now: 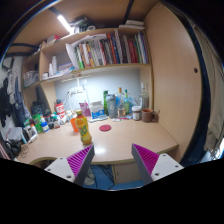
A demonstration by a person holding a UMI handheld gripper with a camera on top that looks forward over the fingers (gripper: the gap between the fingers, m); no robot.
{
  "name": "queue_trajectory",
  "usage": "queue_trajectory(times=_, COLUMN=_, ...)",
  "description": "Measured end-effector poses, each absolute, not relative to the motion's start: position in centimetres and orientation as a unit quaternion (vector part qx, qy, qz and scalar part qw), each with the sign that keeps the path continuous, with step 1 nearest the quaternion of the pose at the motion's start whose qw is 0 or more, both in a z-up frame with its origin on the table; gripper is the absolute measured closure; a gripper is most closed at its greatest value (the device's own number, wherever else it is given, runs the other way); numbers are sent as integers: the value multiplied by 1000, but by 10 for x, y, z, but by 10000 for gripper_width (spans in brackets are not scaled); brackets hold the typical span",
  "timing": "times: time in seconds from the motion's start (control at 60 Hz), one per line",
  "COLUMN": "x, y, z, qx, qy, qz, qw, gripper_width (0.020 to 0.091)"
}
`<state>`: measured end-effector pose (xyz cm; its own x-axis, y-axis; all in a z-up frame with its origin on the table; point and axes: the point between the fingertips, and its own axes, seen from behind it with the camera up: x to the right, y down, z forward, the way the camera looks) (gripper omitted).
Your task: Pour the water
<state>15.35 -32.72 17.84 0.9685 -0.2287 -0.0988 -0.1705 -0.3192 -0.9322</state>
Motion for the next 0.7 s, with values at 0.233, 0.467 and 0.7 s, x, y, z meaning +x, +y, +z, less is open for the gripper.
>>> queue_trajectory(times=0.233, x=141, y=-334, z=189, qx=-808, qy=118, qz=-61, qw=574, gripper_width=283)
queue_trajectory(times=0.467, x=168, y=-317, z=179, qx=-815, qy=81, qz=-85, qw=568, gripper_width=274)
queue_trajectory(times=0.7, x=111, y=-249, z=128, qx=-818, qy=86, qz=3, qw=568, gripper_width=274)
